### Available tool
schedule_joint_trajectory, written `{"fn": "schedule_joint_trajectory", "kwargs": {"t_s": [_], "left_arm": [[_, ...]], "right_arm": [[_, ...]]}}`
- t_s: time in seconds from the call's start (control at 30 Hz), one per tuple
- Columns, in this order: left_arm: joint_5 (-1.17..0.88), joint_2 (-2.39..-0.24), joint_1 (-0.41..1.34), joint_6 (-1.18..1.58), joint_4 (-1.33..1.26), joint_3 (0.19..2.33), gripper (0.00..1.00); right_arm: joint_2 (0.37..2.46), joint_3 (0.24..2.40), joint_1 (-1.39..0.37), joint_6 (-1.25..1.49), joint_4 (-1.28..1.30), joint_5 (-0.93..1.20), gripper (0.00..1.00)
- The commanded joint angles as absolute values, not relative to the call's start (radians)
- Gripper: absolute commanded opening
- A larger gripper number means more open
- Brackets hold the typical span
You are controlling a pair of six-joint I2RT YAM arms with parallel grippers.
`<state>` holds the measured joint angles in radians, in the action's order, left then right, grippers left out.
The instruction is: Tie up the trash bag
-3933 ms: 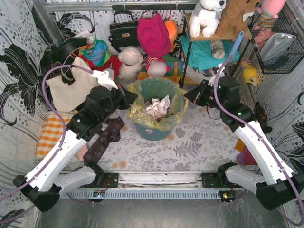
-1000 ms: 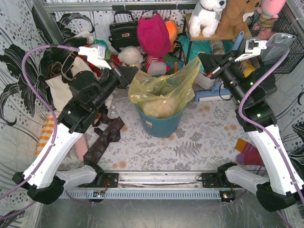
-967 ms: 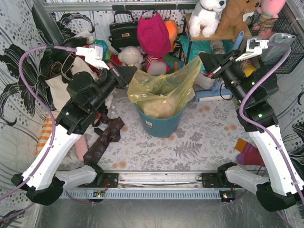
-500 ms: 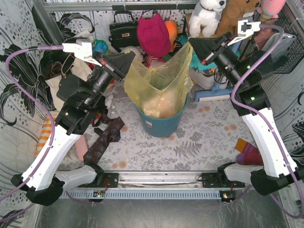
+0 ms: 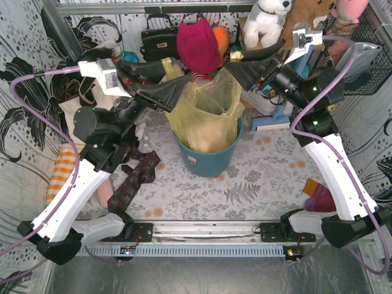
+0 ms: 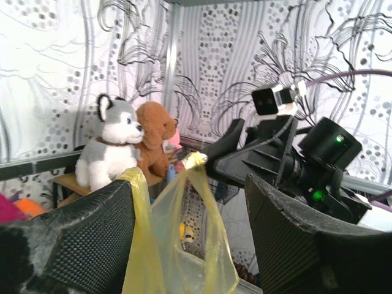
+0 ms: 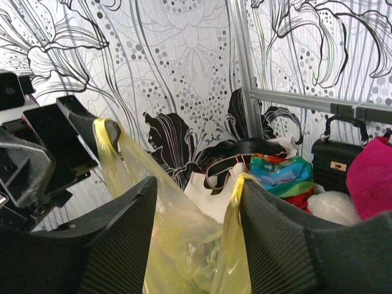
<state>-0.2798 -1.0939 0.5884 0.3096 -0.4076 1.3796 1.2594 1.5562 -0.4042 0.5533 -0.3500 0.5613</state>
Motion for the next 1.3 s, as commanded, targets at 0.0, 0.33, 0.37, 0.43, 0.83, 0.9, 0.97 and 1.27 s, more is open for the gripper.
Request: {"fn": "schedule_joint_trajectory", "kwargs": {"t_s": [0.0, 0.33, 0.37, 0.43, 0.83, 0.9, 0.97, 1.27], "left_arm": [[-0.125, -1.019, 0.590, 0.285, -0.333, 1.404, 0.76], [0.095, -1.044, 0.590, 0.420, 0.111, 1.561, 0.83], [0.089, -1.051, 0.590, 0.428, 0.142, 1.575, 0.85], [0.086, -1.062, 0.590, 0.439, 0.191, 1.598, 0.87], [0.107, -1.114, 0.591, 0.456, 0.409, 1.746, 0.95], [0.151, -1.141, 0.590, 0.459, 0.500, 1.790, 0.95], [0.195, -1.169, 0.590, 0.455, 0.577, 1.827, 0.95], [0.268, -1.225, 0.591, 0.445, 0.649, 1.912, 0.77]], "right_arm": [[1.202, 1.564, -0.402, 0.496, -0.293, 0.531, 0.59], [1.201, 1.758, -0.402, 0.487, 0.262, 0.273, 0.72], [1.203, 1.766, -0.402, 0.484, 0.284, 0.276, 0.73], [1.212, 1.786, -0.402, 0.474, 0.311, 0.282, 0.75], [1.346, 1.921, -0.401, 0.434, 0.401, 0.297, 0.76], [1.366, 1.923, -0.402, 0.437, 0.398, 0.307, 0.76], [1.389, 1.926, -0.402, 0.443, 0.395, 0.311, 0.76], [1.545, 2.087, -0.402, 0.434, 0.459, 0.378, 0.73]]}}
